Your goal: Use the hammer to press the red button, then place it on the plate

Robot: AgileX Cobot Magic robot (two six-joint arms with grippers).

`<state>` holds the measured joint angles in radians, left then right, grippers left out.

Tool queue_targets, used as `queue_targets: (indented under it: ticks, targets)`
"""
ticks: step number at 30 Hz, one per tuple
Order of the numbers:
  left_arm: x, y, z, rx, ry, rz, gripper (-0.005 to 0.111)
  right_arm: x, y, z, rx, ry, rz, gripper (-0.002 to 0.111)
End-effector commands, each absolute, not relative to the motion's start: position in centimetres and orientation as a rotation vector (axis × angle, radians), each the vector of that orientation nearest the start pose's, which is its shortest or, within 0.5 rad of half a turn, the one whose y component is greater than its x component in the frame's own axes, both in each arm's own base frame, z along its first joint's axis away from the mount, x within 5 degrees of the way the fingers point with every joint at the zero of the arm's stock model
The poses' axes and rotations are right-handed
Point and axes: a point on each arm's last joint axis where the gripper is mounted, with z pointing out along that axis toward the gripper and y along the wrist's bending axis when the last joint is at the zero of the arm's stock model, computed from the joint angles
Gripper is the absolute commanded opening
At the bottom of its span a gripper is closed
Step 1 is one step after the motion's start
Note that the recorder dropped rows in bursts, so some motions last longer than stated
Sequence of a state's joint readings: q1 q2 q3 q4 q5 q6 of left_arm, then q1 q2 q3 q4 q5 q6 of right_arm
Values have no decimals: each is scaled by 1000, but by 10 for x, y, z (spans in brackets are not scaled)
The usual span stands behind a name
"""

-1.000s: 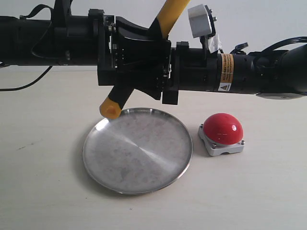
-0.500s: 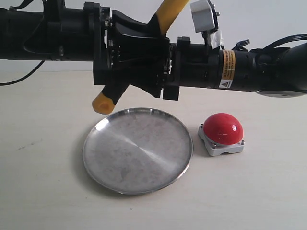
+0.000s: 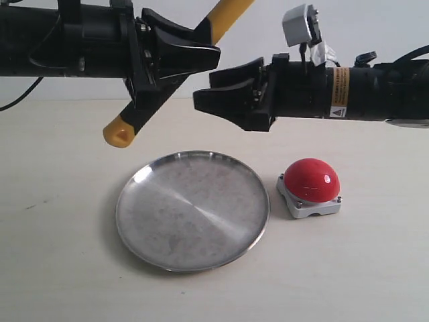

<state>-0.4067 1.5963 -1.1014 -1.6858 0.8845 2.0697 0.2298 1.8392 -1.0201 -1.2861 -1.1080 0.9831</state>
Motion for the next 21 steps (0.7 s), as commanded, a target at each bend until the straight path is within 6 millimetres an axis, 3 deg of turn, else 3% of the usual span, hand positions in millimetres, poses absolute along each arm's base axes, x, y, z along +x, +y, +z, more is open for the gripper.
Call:
queue_targets:
  ticks: [1,9,13,16,21]
  targets:
    - [287,-196,321,1073,1419,-876,0,338,133,228,-897,1647,1013,65]
    - [294,-193,318,940,1560,-882,0,334,83,238,-839,1981,765,64]
    - [297,-192,316,847,1641,-908,0,331,62,248,-594,2070,761,58]
    - [299,-196,310,828,1678,-919,0,324,56,250,-562,2077,732,44]
    - [295,-224,286,844,1775,-838,0,307,47,252,-488,2095,610,3]
